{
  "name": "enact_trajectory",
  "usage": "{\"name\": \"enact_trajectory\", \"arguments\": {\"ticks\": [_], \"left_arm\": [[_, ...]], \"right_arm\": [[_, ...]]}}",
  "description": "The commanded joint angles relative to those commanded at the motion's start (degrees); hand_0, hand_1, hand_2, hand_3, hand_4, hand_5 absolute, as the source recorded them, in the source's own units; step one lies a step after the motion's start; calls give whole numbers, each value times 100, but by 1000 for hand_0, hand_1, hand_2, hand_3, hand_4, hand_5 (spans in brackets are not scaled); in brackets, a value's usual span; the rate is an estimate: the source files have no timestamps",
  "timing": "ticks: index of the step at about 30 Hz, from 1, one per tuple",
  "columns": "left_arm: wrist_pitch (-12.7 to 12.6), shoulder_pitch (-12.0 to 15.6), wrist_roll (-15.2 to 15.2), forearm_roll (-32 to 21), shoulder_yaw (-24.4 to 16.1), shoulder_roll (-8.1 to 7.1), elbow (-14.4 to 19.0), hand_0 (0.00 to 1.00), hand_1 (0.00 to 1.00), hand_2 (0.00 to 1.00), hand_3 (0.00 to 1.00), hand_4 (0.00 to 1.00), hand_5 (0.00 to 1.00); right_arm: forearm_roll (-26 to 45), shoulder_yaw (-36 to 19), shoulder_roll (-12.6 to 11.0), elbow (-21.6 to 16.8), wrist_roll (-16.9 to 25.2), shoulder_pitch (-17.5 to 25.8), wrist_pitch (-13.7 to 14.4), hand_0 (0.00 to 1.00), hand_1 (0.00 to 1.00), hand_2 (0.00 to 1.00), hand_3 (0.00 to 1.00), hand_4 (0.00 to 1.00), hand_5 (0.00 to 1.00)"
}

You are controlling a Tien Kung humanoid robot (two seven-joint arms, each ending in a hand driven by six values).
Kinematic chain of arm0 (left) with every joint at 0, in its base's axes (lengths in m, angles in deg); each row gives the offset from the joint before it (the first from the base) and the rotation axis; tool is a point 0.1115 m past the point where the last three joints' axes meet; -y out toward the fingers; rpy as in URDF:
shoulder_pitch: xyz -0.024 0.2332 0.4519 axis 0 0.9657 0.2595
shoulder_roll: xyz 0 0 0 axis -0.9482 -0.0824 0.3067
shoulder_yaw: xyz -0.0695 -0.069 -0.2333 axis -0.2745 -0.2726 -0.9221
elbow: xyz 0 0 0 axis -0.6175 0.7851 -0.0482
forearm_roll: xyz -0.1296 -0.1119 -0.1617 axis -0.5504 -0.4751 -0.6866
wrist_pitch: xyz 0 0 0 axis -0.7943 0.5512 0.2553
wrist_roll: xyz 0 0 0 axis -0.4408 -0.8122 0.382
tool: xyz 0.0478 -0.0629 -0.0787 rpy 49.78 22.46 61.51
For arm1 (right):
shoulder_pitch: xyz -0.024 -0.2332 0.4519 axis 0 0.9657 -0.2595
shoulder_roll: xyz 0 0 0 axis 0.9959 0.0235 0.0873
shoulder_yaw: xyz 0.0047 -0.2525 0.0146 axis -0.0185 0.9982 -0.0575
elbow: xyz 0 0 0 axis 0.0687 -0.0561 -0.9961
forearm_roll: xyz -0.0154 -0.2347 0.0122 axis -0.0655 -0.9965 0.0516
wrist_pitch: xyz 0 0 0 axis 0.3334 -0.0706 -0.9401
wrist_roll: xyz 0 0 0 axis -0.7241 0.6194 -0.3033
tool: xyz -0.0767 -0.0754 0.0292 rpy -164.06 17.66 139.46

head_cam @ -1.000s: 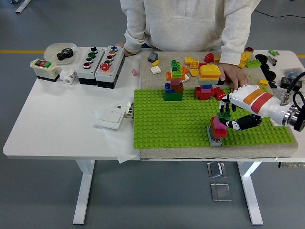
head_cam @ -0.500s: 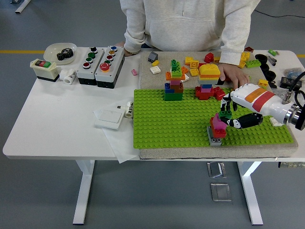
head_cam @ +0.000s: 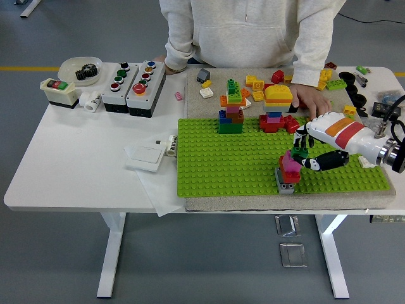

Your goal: Pick up the brick,pile it on top of brick,press brick,pick up the brick,pile it on top of brick,press brick

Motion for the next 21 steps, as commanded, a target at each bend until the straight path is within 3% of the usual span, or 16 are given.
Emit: {"name": "enact_trajectory", "arguments": {"ticks": [21], "left_arm": [[13,33,-10,45,-14,1,0,794,712,605,534,529,513]], "right_arm": [[61,-1,6,-18,44,31,-47,316,418,485,489,599,159]]}}
